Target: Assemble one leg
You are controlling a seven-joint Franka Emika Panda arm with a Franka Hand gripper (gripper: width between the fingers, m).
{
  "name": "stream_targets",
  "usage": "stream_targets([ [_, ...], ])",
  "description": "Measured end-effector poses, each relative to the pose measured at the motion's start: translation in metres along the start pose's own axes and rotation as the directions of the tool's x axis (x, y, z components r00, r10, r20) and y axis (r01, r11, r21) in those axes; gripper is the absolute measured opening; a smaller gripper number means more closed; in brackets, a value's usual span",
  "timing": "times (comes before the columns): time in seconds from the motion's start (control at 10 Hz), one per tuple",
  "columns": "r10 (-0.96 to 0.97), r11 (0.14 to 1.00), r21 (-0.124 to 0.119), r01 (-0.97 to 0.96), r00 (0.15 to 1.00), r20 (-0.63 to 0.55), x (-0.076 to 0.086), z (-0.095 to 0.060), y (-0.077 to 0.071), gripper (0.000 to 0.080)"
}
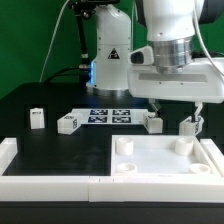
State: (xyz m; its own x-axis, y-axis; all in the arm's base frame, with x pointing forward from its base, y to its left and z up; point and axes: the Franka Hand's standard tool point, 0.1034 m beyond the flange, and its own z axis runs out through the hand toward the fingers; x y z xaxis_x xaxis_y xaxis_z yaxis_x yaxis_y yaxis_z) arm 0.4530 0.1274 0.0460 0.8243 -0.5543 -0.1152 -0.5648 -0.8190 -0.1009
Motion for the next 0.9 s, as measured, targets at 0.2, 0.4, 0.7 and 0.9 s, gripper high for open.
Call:
stream_targets([
  [0.2, -0.047, 0.999, -0.005, 0.047, 0.999, 0.007, -0.014, 0.004, -0.009, 0.0649],
  [0.4, -0.054, 0.999, -0.006, 0.054, 0.998, 0.025, -0.010, 0.002, -0.007, 0.0649],
  [0.7, -0.076, 0.996, -0.012, 0.086, 0.931, 0.356, -0.006, 0.001, 0.003, 0.0649],
  [0.9, -0.069, 0.994, -0.031, 0.102, 0.834, 0.548, -0.016, 0.003, 0.007, 0.0649],
])
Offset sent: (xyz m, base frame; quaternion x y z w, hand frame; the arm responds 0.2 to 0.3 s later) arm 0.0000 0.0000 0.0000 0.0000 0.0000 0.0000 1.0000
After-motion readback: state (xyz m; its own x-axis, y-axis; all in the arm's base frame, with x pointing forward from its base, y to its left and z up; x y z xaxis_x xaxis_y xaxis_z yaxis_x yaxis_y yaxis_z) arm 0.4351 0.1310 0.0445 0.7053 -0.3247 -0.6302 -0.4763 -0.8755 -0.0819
